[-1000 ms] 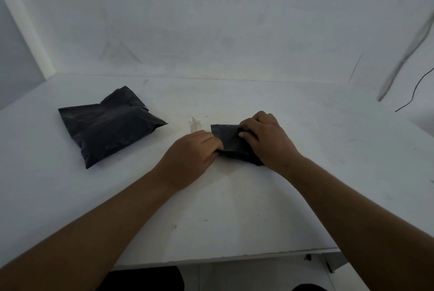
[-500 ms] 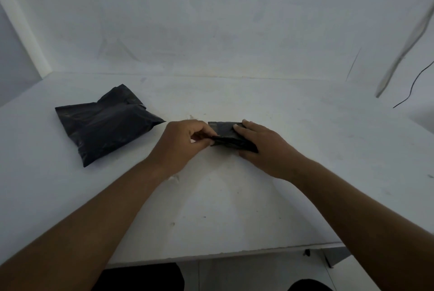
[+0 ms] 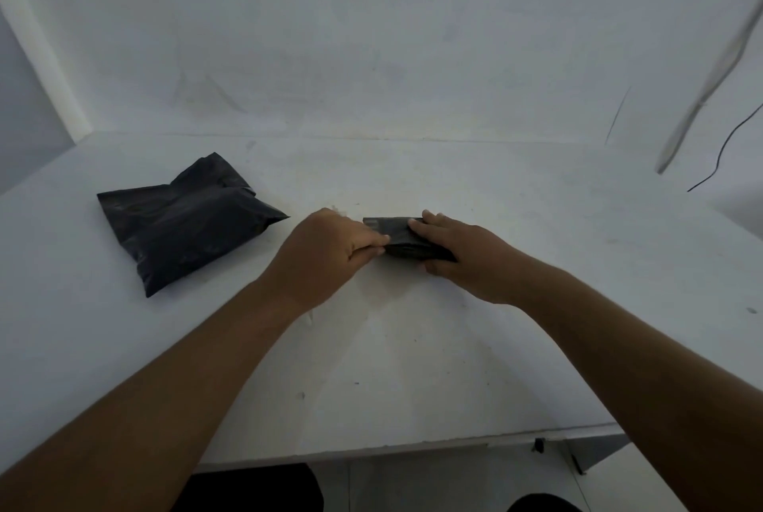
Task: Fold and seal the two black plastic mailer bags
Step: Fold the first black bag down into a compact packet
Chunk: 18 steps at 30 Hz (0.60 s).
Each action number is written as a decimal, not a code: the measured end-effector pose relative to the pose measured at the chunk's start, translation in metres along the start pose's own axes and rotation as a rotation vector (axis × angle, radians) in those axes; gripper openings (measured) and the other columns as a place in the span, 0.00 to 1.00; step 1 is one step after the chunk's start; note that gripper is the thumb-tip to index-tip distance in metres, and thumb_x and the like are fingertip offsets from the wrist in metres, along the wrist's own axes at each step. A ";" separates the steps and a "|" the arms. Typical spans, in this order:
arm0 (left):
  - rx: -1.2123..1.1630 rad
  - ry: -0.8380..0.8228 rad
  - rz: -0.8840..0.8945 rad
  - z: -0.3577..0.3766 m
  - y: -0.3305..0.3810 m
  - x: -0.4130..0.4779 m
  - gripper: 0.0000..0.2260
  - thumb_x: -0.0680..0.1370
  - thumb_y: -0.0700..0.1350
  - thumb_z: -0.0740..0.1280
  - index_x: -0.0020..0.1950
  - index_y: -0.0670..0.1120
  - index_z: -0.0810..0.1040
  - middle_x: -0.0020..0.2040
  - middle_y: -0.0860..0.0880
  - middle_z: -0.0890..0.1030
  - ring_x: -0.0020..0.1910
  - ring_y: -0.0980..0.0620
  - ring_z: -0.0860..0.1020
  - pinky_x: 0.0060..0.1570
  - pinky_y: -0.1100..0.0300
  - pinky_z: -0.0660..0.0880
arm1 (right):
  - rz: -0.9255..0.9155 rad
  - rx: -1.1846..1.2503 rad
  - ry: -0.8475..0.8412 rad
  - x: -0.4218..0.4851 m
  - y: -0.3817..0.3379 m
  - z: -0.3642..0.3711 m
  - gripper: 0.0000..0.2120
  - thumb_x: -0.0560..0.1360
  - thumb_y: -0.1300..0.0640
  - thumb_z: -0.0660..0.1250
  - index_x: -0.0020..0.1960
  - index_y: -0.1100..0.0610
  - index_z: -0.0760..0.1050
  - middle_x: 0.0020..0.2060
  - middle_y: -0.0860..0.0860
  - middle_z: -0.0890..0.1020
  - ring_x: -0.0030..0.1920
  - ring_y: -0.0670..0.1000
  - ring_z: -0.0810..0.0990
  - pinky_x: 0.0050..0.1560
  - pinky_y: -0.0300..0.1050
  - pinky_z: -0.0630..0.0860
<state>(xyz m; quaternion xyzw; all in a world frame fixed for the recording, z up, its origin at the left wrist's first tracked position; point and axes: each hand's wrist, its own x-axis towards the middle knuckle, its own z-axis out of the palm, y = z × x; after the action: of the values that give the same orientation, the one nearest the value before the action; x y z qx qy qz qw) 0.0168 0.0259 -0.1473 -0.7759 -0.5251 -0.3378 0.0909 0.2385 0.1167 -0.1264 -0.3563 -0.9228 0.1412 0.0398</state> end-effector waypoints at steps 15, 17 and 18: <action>0.204 -0.064 -0.003 -0.005 0.003 0.003 0.23 0.72 0.52 0.70 0.65 0.45 0.78 0.53 0.49 0.82 0.51 0.49 0.79 0.52 0.53 0.75 | -0.154 -0.064 0.165 -0.008 -0.004 0.005 0.23 0.84 0.54 0.58 0.79 0.50 0.61 0.79 0.49 0.60 0.77 0.53 0.63 0.76 0.48 0.62; 0.246 -0.146 -0.014 0.002 0.008 0.008 0.31 0.70 0.55 0.71 0.70 0.43 0.75 0.62 0.47 0.81 0.61 0.47 0.78 0.59 0.51 0.73 | -0.168 -0.026 0.187 -0.005 -0.003 0.010 0.23 0.83 0.56 0.60 0.77 0.50 0.65 0.78 0.50 0.63 0.76 0.53 0.65 0.76 0.47 0.62; 0.267 -0.177 -0.012 0.007 0.009 0.010 0.32 0.70 0.55 0.72 0.70 0.42 0.75 0.63 0.45 0.81 0.62 0.46 0.78 0.60 0.50 0.74 | -0.172 -0.012 0.197 -0.003 -0.002 0.012 0.22 0.83 0.57 0.61 0.76 0.49 0.66 0.78 0.50 0.64 0.76 0.53 0.65 0.76 0.47 0.61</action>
<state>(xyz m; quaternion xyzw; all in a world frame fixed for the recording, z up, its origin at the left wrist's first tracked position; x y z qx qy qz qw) 0.0300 0.0337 -0.1445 -0.7804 -0.5758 -0.1958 0.1448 0.2378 0.1102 -0.1370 -0.2883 -0.9423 0.0963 0.1402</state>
